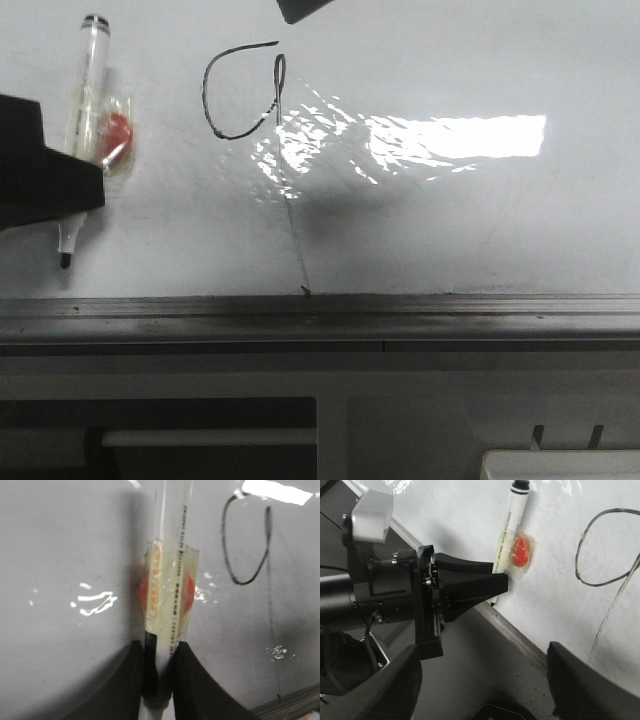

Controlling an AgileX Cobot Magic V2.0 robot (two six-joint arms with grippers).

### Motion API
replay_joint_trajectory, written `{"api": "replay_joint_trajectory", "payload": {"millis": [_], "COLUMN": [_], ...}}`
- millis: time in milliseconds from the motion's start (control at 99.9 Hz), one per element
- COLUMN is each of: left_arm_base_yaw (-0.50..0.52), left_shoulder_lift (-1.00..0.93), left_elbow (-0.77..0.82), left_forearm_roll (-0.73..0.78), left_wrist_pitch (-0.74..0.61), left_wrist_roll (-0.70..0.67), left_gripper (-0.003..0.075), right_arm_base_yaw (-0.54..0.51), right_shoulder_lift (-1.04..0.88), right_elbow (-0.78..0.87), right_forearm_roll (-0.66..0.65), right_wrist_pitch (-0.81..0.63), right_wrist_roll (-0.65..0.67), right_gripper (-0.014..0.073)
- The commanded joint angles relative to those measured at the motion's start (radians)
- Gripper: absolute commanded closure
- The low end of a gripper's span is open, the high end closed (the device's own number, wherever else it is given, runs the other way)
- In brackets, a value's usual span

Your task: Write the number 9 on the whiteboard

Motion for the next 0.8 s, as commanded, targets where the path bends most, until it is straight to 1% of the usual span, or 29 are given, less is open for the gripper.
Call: {"api": "replay_joint_trajectory", "payload": {"millis": [0,180,370,440,490,550,560,590,640,690,790], "left_arm_base_yaw": [0.002,0.002,0.002,0.002,0.002,0.002,0.002,0.002,0.002,0.002,0.002], "left_shoulder_lift": [0.020,0.033,0.033,0.033,0.033,0.031,0.031,0.030,0.029,0.025,-0.004], "left_elbow": [-0.033,-0.033,-0.033,-0.033,-0.033,-0.033,-0.033,-0.033,-0.033,-0.033,-0.033], "left_forearm_roll": [-0.033,-0.033,-0.033,-0.033,-0.033,-0.033,-0.033,-0.033,-0.033,-0.033,-0.033], "left_wrist_pitch": [-0.072,-0.107,-0.087,-0.085,-0.085,-0.085,-0.085,-0.085,-0.085,-0.089,-0.096], "left_wrist_roll": [-0.006,-0.006,-0.006,-0.006,-0.008,-0.014,-0.014,-0.014,-0.014,-0.014,-0.014], "left_gripper": [0.0741,0.0741,0.0729,0.0664,0.0591,0.0484,0.0484,0.0440,0.0393,0.0378,0.0377], "right_arm_base_yaw": [0.002,0.002,0.002,0.002,0.002,0.002,0.002,0.002,0.002,0.002,0.002], "right_shoulder_lift": [-0.021,-0.021,-0.021,-0.021,-0.021,-0.021,-0.021,-0.021,-0.021,-0.021,-0.021], "right_elbow": [-0.033,-0.033,-0.033,-0.033,-0.033,-0.033,-0.033,-0.033,-0.033,-0.033,-0.033], "right_forearm_roll": [0.005,0.005,0.005,0.005,0.005,0.005,0.005,0.005,0.005,0.005,0.001], "right_wrist_pitch": [-0.056,-0.056,-0.035,-0.038,-0.040,-0.038,-0.038,-0.035,-0.035,-0.035,-0.042], "right_wrist_roll": [-0.008,-0.008,-0.008,-0.008,-0.008,-0.008,-0.008,-0.008,-0.008,-0.008,-0.008], "right_gripper": [0.0130,0.0130,0.0130,0.0130,0.0130,0.0130,0.0130,0.0130,0.0130,0.0130,0.0131]}}
